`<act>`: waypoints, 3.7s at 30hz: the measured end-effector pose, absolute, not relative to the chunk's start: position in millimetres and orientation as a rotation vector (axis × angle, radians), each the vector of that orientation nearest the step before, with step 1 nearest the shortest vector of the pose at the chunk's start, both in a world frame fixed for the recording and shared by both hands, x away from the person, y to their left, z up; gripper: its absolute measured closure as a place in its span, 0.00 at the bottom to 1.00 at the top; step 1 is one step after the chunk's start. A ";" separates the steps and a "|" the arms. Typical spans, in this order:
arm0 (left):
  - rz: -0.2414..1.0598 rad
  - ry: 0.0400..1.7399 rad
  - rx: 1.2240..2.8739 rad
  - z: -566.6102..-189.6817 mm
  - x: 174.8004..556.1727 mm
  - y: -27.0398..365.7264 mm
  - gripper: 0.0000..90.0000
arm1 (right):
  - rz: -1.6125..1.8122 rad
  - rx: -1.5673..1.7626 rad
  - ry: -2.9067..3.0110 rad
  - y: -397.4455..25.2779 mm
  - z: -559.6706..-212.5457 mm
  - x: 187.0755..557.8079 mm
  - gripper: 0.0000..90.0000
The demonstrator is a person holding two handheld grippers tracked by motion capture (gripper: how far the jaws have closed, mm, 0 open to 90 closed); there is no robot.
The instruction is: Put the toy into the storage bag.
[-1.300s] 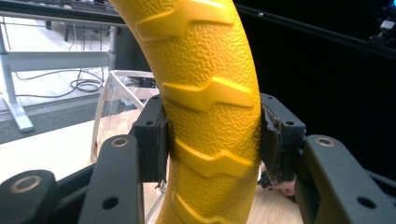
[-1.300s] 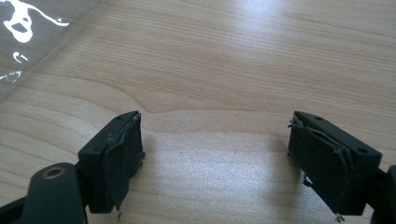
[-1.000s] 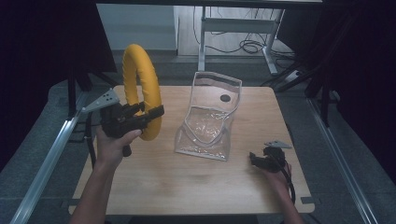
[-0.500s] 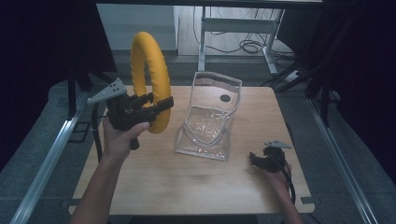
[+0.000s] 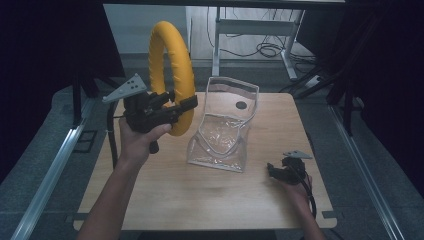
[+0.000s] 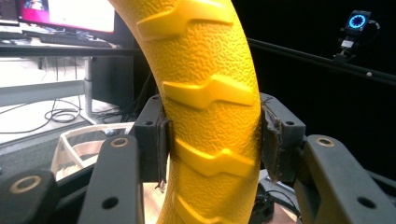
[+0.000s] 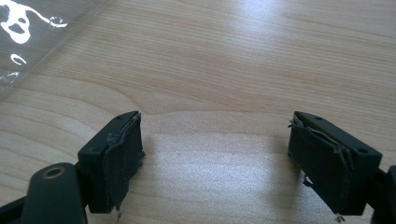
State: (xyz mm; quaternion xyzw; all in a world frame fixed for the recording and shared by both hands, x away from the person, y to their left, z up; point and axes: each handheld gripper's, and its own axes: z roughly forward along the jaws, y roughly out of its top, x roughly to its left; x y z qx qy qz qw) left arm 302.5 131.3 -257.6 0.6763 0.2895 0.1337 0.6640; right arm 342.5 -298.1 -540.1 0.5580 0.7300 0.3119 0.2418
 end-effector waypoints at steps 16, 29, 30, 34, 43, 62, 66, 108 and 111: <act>0.269 0.626 1.529 -245.6 310.5 110.7 0.56 | 0.854 1.532 1.990 -298.0 -540.1 342.9 0.20; 0.252 0.598 1.527 -242.0 313.6 91.9 0.56 | 0.852 1.529 1.990 -298.2 -540.2 343.2 0.20; 0.252 0.598 1.527 -242.0 313.6 91.9 0.56 | 0.852 1.529 1.990 -298.2 -540.2 343.2 0.20; 0.246 0.579 1.529 -239.3 313.1 84.8 0.56 | 0.853 1.529 1.989 -298.2 -540.3 343.3 0.20; 0.206 0.555 1.539 -236.6 316.4 66.3 0.56 | 0.850 1.527 1.993 -298.5 -540.1 343.2 0.20; 0.166 0.511 1.557 -230.1 323.5 33.5 0.56 | 0.851 1.530 1.992 -298.4 -540.0 343.1 0.20; 0.154 0.500 1.564 -229.6 326.5 27.5 0.56 | 0.851 1.528 1.992 -298.6 -540.0 343.1 0.20; 0.079 0.628 1.588 -301.2 361.1 16.1 0.56 | 0.852 1.529 1.988 -298.2 -540.2 343.1 0.20; 0.079 0.632 1.596 -309.7 364.0 16.5 0.56 | 0.852 1.529 1.988 -298.2 -540.2 343.1 0.20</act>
